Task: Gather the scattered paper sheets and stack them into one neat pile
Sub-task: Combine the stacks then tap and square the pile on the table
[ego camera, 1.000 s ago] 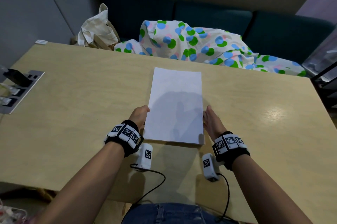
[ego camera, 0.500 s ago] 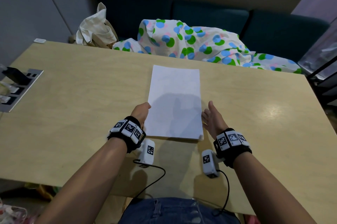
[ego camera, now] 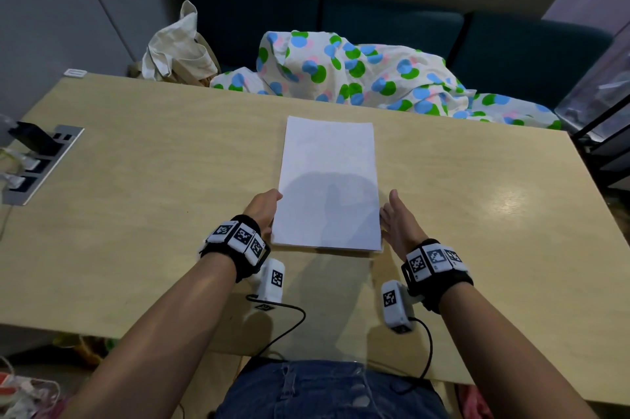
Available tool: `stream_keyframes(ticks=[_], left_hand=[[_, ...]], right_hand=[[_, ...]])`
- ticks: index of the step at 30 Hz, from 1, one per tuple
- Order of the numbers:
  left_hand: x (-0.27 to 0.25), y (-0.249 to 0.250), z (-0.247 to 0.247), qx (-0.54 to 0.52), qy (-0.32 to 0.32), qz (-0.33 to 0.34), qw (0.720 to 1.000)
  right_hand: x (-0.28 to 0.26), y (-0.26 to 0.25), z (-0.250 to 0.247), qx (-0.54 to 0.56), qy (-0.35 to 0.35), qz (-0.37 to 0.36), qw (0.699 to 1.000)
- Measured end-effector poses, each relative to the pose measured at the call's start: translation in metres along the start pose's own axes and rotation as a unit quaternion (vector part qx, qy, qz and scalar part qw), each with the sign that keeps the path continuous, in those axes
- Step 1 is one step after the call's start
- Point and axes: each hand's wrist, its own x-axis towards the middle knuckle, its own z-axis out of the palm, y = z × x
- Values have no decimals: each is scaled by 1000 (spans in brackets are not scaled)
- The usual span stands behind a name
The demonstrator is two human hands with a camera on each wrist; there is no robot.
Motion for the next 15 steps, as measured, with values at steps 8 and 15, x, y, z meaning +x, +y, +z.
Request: stream_keyframes(ticks=[8,15], left_hand=[[-26,2,-25,65,-60,24,996],[-31,-17,-76,292,-74,-11,954]], right_hand=[[-2,22,-32,-232,42,-16,972],[-20,52,-79,-510,55,-37,858]])
